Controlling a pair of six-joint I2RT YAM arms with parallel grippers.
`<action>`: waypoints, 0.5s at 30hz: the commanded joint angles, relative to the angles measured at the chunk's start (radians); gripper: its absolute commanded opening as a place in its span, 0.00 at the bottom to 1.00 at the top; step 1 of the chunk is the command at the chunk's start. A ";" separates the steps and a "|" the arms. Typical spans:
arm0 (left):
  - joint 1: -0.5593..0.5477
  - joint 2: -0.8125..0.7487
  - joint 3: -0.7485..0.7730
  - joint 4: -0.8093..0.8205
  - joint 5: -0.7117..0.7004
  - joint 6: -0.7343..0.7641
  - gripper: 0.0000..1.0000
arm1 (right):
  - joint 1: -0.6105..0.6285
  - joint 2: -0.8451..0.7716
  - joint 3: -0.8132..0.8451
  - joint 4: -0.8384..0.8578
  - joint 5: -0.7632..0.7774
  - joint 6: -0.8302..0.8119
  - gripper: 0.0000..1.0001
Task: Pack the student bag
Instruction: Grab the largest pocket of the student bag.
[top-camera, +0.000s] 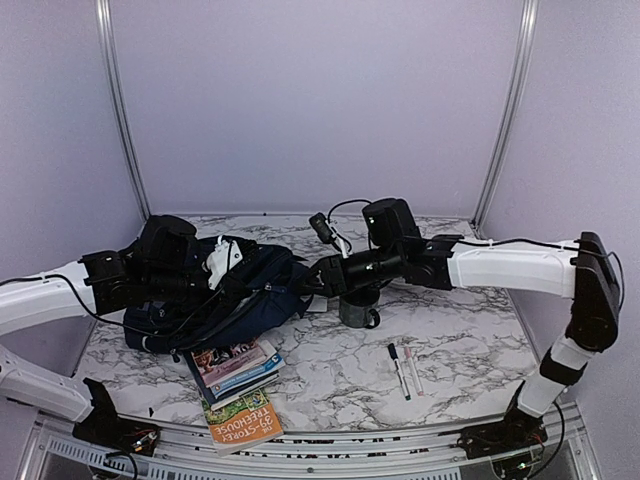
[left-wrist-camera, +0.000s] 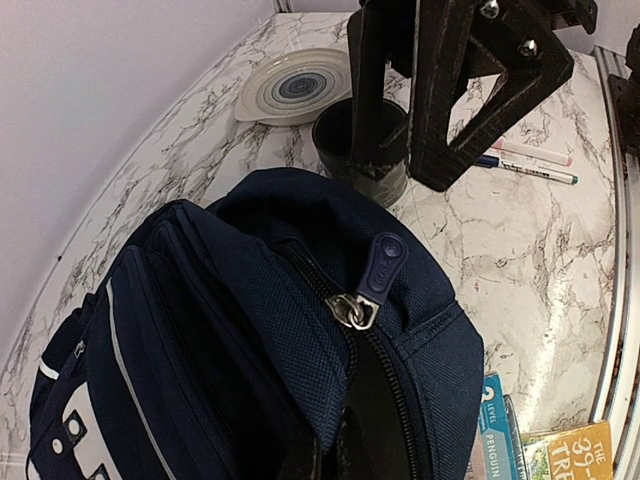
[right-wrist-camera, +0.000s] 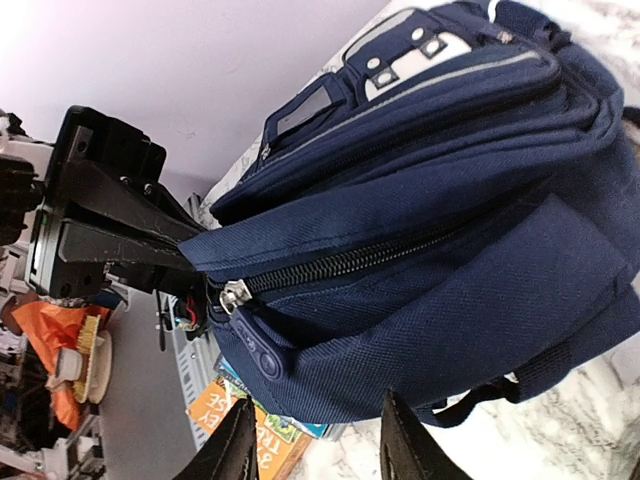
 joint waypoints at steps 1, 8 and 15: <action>0.011 -0.005 0.009 0.010 0.002 -0.011 0.00 | 0.057 -0.157 -0.064 0.112 0.190 -0.242 0.41; 0.011 -0.016 0.009 0.010 0.011 -0.010 0.00 | 0.220 -0.181 -0.181 0.319 0.459 -0.905 0.47; 0.011 -0.019 0.009 0.012 0.014 -0.008 0.00 | 0.254 -0.062 -0.116 0.340 0.578 -1.132 0.46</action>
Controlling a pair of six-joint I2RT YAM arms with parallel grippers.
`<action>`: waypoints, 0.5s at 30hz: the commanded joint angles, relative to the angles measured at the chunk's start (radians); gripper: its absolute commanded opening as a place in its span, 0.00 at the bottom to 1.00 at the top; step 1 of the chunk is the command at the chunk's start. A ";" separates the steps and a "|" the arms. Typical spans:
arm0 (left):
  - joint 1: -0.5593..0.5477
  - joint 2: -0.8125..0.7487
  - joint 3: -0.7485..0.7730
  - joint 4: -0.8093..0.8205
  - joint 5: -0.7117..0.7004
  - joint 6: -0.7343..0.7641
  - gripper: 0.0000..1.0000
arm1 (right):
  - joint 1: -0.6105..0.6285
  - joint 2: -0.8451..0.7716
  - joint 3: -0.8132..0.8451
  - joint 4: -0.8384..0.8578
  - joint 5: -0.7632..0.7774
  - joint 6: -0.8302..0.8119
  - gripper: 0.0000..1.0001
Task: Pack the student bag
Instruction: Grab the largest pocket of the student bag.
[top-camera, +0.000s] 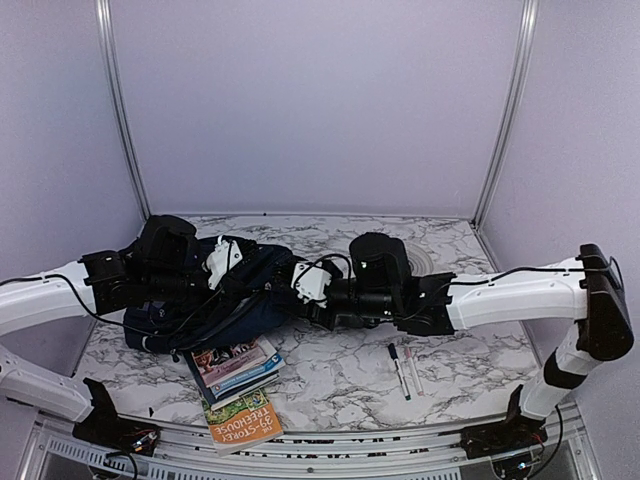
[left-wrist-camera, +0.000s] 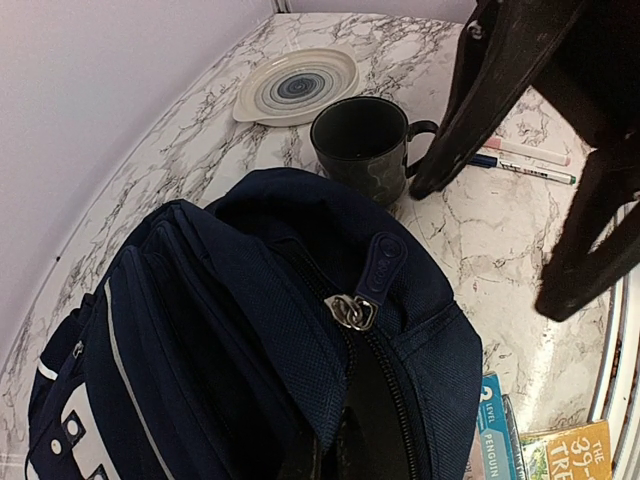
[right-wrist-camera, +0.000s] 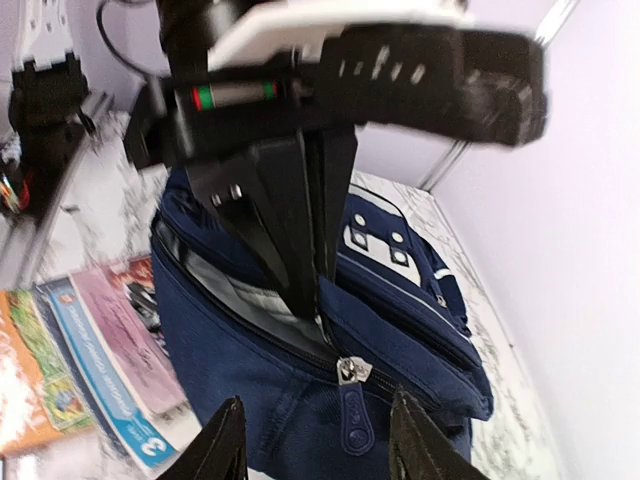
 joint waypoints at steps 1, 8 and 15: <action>0.009 -0.020 0.009 0.013 0.009 -0.007 0.00 | 0.003 0.066 0.070 0.013 0.132 -0.227 0.45; 0.009 -0.015 0.009 0.019 0.019 -0.004 0.00 | 0.002 0.123 0.106 -0.023 0.198 -0.264 0.37; 0.009 -0.013 0.009 0.020 0.030 -0.003 0.00 | 0.001 0.146 0.139 -0.033 0.225 -0.295 0.20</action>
